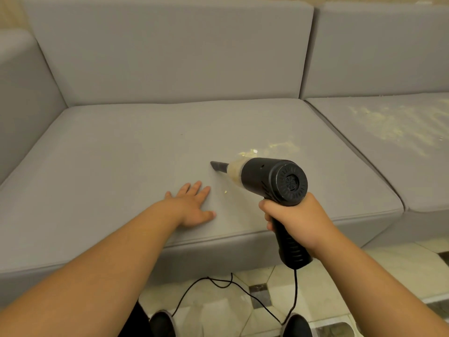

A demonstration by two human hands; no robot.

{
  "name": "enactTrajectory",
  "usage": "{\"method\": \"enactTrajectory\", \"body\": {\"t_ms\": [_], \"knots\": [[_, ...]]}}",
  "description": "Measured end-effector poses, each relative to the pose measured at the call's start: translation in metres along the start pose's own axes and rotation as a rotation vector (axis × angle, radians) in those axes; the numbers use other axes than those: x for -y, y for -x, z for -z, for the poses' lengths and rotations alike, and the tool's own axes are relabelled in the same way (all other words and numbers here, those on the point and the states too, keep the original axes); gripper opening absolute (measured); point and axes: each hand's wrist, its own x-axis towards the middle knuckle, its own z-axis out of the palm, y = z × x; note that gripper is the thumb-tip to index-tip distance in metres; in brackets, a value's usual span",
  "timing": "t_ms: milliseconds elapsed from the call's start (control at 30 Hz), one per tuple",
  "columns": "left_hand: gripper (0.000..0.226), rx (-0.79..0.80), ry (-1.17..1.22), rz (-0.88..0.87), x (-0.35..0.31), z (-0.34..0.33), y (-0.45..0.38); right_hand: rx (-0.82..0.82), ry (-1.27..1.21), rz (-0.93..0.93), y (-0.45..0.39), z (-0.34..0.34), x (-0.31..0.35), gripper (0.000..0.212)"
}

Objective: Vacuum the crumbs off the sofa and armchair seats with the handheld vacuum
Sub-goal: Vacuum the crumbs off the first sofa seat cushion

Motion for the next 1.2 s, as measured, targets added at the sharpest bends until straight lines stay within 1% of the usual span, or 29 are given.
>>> {"method": "enactTrajectory", "body": {"t_ms": [67, 233, 333, 500, 633, 800, 900, 1067, 1200], "knots": [[0.088, 0.005, -0.004, 0.001, -0.001, -0.001, 0.002, 0.0, 0.004, 0.011, 0.003, -0.003, 0.001, 0.018], [0.088, -0.031, -0.025, 0.025, -0.009, 0.001, 0.01, -0.078, -0.091, -0.013, 0.018, 0.004, 0.006, 0.02], [0.087, -0.04, 0.006, 0.031, -0.016, 0.002, 0.019, -0.009, -0.147, -0.035, 0.037, 0.019, 0.009, 0.021], [0.088, -0.024, 0.082, 0.052, -0.023, -0.002, 0.03, 0.092, -0.114, -0.04, 0.061, 0.04, 0.016, 0.021], [0.091, 0.016, 0.082, 0.062, -0.025, -0.011, 0.032, 0.1, -0.118, -0.046, 0.071, 0.051, 0.015, 0.023], [0.09, 0.009, 0.091, 0.068, -0.027, -0.013, 0.034, 0.122, -0.091, -0.078, 0.077, 0.057, 0.01, 0.015], [0.091, 0.022, 0.067, 0.071, -0.029, -0.015, 0.029, 0.097, -0.053, -0.062, 0.077, 0.058, 0.007, 0.013], [0.089, 0.019, 0.044, 0.055, -0.038, -0.016, 0.025, -0.026, -0.017, -0.021, 0.064, 0.051, -0.003, 0.016], [0.091, 0.01, 0.042, 0.043, -0.041, -0.016, 0.016, -0.049, -0.032, 0.002, 0.05, 0.036, -0.002, 0.018]]}}
